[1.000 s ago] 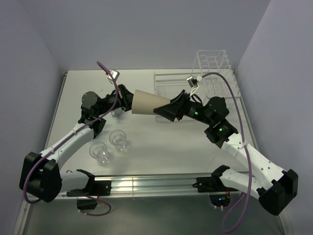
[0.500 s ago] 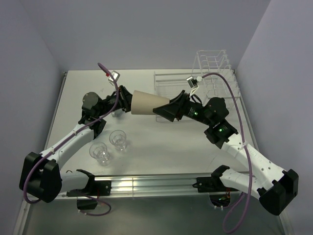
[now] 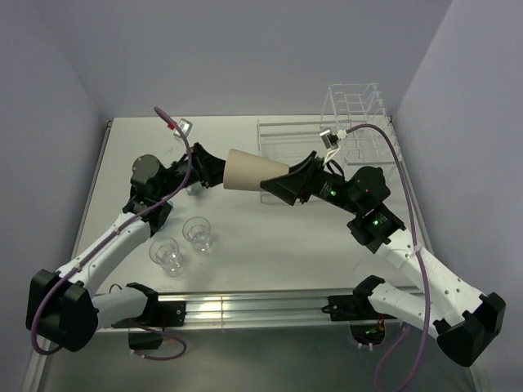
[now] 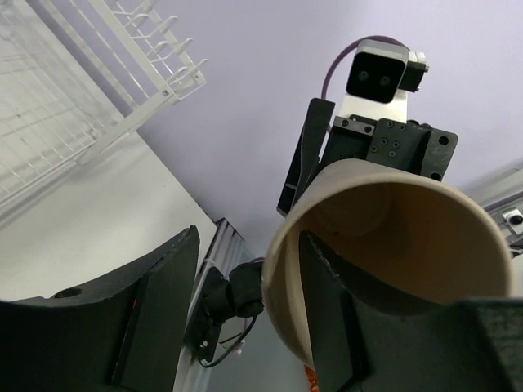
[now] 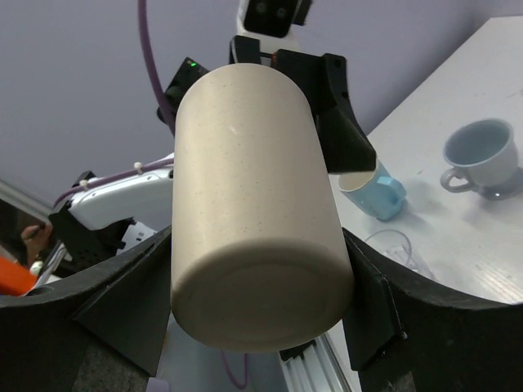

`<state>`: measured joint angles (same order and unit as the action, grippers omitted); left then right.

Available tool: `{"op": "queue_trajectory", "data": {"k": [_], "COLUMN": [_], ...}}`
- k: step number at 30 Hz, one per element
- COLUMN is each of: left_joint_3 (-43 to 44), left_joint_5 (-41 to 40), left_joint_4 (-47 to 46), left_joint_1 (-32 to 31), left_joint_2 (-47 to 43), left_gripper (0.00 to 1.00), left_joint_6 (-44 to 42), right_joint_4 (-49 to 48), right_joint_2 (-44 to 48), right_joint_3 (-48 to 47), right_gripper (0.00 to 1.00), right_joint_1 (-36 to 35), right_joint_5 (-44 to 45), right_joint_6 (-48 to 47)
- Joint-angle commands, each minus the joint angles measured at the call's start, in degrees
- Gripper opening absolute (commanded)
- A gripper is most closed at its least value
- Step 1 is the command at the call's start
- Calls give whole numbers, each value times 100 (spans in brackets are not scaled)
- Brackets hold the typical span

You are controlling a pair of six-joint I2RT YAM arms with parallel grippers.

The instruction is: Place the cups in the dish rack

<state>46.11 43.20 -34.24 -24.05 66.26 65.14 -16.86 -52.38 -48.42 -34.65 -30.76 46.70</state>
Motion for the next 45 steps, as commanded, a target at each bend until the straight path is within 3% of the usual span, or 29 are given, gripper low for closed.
{"op": "queue_trajectory", "data": {"k": [1, 17, 24, 28, 32, 35, 41, 45], "left_joint_3": [293, 671, 917, 1189, 1296, 1392, 1533, 1559], "left_joint_5": [-224, -48, -382, -891, -1103, -1296, -1419, -1507], "left_joint_4": [277, 1050, 2227, 3367, 3898, 4257, 4680, 4944], "left_joint_1": [120, 1174, 1868, 2027, 2027, 2027, 2027, 2027], "left_joint_2": [-236, -490, -746, -807, -851, -834, -790, -781], "left_gripper": [59, 58, 58, 58, 59, 59, 59, 59], "left_joint_6": [-283, -379, -933, -1433, -1890, -2110, -2488, -2761], "right_joint_4": [156, 1387, 2597, 3828, 5217, 6035, 7090, 7574], "right_joint_2": [254, 501, 422, -60, -1559, -2876, -5522, -6757], "right_joint_3": [-62, -475, -1115, -2055, -3923, -5267, -7772, -9034], "right_gripper": [0, 0, 0, 0, 0, 0, 0, 0], "right_joint_1": [-42, -41, -33, 20, 81, 187, 573, 776], "right_joint_5": [360, 1107, 1941, 3083, 5031, 5545, 5555, 5283], "right_joint_6": [-275, -820, -1276, -1839, -2305, -2542, -2780, -2815]}}
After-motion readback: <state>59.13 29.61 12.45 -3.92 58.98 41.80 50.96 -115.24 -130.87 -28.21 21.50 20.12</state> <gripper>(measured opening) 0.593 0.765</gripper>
